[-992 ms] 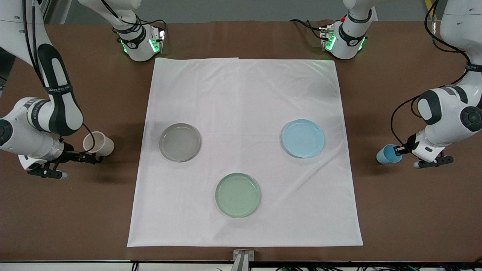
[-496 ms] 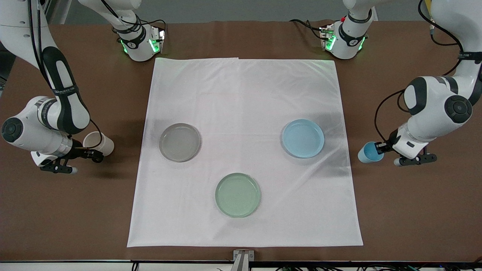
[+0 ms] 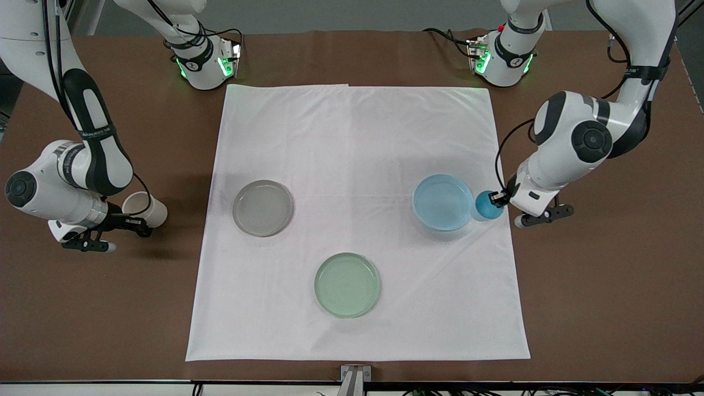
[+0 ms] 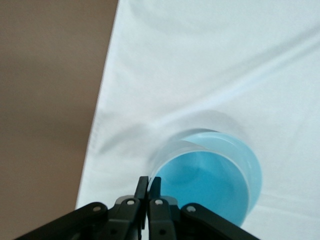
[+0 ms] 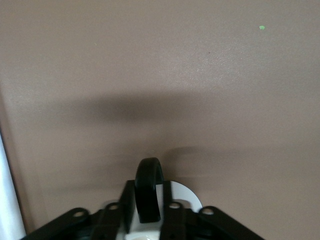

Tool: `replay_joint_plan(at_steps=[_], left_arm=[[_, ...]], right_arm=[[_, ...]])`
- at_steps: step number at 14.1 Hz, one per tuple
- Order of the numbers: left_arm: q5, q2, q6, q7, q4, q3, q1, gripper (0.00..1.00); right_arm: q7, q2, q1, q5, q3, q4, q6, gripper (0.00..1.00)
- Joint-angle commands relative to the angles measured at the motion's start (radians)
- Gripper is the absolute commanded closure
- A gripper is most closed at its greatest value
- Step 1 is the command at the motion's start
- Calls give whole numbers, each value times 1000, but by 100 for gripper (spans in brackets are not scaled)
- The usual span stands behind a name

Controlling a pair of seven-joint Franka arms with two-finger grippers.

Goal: Place blue cup in blue plate and white mug in gray plate
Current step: 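Lift the blue cup with the left gripper and lower it onto the blue plate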

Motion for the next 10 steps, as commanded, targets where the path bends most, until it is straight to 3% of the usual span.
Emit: replay_joint_plan(at_steps=[1, 3, 6, 10], left_arm=[[12, 32, 8, -141, -5, -12, -74, 100], [27, 57, 69, -211, -42, -11, -100, 100], [38, 56, 187, -228, -132, -11, -102, 100], [67, 56, 223, -245, -156, -11, -109, 97]], right_arm=[[-24, -12, -6, 14, 4, -7, 8, 100], [-12, -21, 6, 14, 7, 16, -10, 100], [119, -81, 78, 16, 9, 39, -151, 100], [359, -147, 256, 57, 11, 16, -182, 100]])
